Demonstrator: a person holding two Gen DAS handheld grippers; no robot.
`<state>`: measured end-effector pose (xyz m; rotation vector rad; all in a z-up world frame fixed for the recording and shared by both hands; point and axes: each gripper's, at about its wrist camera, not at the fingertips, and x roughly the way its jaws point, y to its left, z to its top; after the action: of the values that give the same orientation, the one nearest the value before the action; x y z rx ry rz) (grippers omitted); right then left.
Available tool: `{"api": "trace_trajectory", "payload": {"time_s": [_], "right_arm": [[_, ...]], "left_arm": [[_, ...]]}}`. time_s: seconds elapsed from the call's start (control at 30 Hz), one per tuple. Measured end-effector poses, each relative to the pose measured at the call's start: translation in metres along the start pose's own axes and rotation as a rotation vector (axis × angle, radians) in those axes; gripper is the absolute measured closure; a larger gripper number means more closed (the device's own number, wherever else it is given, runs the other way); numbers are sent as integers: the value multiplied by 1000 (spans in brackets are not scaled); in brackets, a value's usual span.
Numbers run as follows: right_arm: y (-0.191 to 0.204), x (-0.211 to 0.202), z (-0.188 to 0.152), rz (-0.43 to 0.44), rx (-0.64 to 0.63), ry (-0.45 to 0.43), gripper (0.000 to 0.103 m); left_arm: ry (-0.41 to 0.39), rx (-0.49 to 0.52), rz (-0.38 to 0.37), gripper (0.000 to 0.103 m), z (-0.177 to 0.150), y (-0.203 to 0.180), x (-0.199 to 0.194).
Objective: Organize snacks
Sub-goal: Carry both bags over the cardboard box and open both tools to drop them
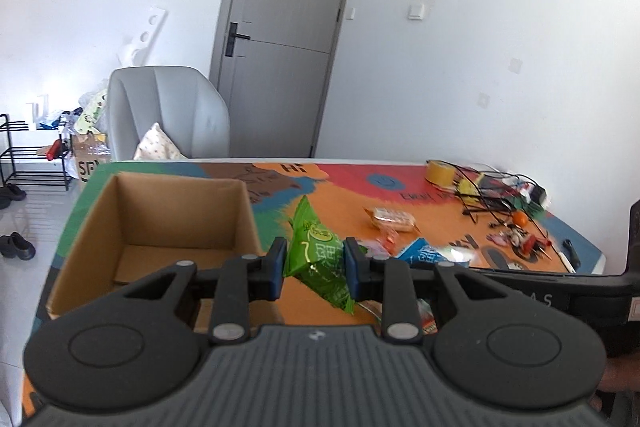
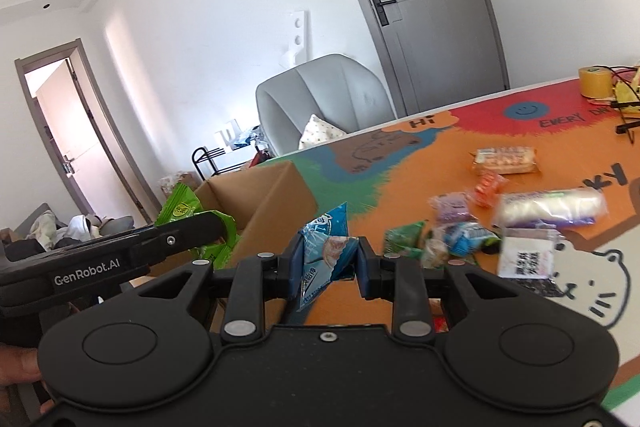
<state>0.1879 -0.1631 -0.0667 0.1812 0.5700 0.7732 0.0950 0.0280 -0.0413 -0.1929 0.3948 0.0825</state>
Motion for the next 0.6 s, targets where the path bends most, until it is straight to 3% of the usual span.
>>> {"api": "trace_trajectory", "payload": {"time_s": [0.6], "right_arm": [[27, 36, 11, 51, -9, 24, 75]], "left_arm": [[26, -112, 109, 74, 4, 65, 13]]}}
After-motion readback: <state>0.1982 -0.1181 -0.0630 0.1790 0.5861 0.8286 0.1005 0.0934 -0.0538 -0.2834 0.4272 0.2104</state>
